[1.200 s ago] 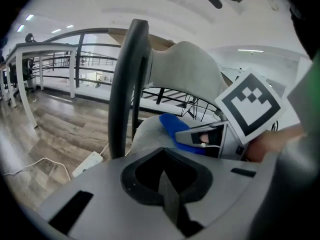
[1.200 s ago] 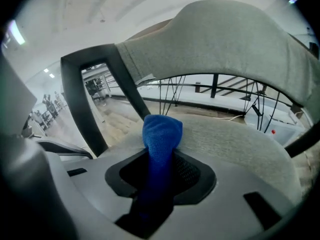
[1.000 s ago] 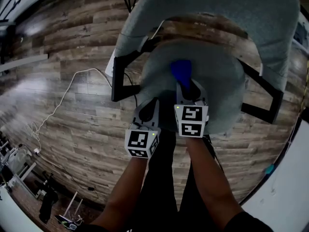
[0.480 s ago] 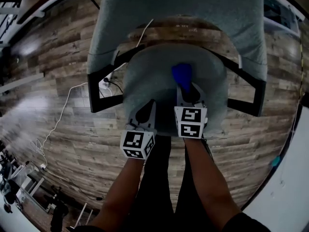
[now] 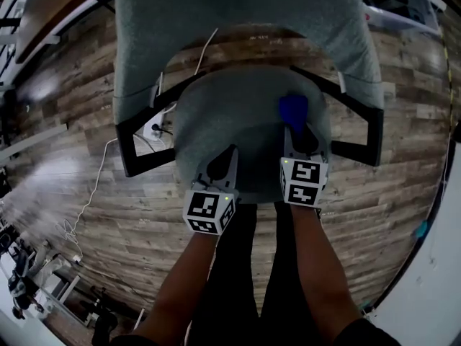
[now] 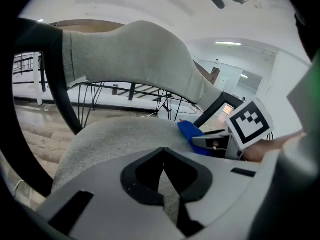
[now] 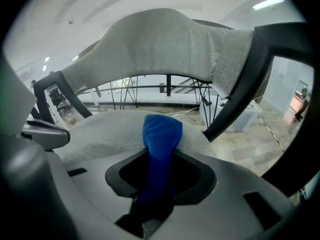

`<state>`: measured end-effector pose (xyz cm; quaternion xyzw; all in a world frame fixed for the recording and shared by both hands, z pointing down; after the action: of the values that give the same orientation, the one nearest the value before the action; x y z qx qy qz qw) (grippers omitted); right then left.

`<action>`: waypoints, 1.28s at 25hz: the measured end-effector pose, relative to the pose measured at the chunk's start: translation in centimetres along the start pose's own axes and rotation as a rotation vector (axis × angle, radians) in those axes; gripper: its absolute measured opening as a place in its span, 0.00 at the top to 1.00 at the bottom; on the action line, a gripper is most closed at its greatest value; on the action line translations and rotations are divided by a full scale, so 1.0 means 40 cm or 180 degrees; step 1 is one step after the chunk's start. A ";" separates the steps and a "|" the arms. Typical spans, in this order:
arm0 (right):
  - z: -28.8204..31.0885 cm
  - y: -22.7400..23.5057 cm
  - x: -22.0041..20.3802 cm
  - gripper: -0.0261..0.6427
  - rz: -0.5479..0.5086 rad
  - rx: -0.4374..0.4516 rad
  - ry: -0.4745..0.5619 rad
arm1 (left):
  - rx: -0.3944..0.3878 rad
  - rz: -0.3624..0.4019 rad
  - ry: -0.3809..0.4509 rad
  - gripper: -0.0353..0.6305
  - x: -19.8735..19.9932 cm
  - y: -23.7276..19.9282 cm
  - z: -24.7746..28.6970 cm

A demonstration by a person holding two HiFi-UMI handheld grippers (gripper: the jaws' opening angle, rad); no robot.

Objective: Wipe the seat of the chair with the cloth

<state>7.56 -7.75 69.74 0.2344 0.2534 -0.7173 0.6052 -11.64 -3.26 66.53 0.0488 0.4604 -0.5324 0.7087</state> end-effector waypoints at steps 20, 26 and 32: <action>-0.038 0.130 -0.039 0.77 0.0104 -0.0575 0.0071 | -0.0113 -0.0016 0.0023 0.94 -0.012 0.026 0.022; -0.055 0.037 -0.020 0.77 -0.0010 -0.0376 0.0121 | -0.0068 -0.0179 0.0101 0.94 -0.038 -0.019 -0.026; -0.080 -0.164 -0.021 0.77 -0.0093 0.0080 0.0114 | 0.0117 -0.0336 0.0171 0.94 -0.083 -0.080 -0.114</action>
<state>1.32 -4.13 68.35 0.2510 0.2586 -0.7249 0.5871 -16.95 0.26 67.61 0.0517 0.4713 -0.5759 0.6660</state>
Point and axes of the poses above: the fingertips, and each gripper's own axes: z forward along the fingers, y to its right, x out of its top, the point moved 7 cm from there along -z, backward along the fingers, and after that the axes turned 9 degrees about -x, right-handed, at the moved point
